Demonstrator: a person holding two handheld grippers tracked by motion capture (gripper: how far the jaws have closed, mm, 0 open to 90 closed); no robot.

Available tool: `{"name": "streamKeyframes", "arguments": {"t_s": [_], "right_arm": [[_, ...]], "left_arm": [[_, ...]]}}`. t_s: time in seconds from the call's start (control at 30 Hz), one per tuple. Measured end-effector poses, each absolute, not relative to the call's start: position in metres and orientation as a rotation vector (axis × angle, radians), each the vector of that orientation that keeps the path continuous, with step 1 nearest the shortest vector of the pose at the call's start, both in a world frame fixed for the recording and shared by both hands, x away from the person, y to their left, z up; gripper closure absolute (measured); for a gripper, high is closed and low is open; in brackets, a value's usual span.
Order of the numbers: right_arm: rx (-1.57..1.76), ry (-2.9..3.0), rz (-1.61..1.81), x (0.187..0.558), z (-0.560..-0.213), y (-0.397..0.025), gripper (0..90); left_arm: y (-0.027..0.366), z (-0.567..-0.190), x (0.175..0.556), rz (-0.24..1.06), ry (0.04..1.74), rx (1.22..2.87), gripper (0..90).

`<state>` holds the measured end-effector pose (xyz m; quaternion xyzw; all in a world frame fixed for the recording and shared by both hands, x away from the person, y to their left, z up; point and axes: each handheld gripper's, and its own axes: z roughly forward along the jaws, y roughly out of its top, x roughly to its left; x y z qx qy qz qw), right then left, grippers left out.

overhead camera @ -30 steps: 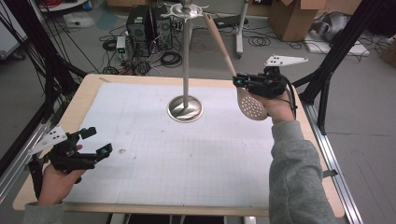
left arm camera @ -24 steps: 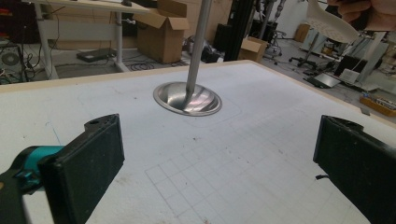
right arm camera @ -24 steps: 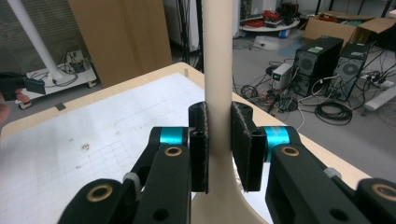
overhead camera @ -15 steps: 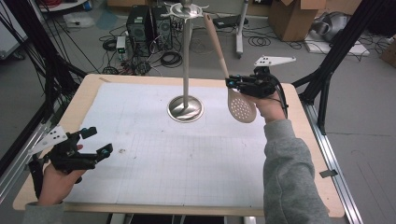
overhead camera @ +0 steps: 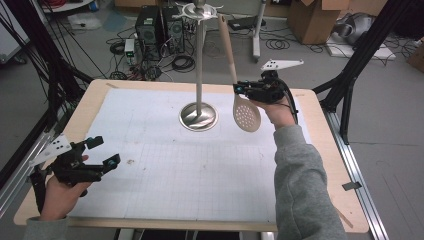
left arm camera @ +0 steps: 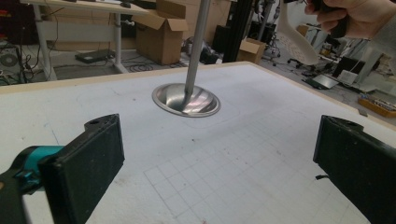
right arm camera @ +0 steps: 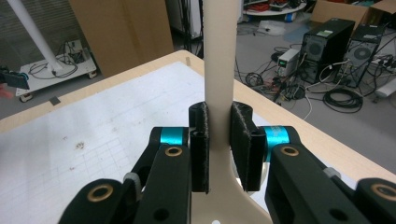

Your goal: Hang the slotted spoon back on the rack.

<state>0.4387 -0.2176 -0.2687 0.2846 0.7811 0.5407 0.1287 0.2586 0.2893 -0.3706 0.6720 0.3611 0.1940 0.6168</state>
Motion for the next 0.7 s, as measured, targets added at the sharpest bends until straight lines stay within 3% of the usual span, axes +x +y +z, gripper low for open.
{"name": "streamKeyframes", "arguments": {"t_s": [0.7], "right_arm": [[0.84,2.29,1.564,0.451,-0.275,-0.194,78.3]], "left_arm": [[0.29,-0.371,0.257,0.446,0.83,1.549,2.2]]}}
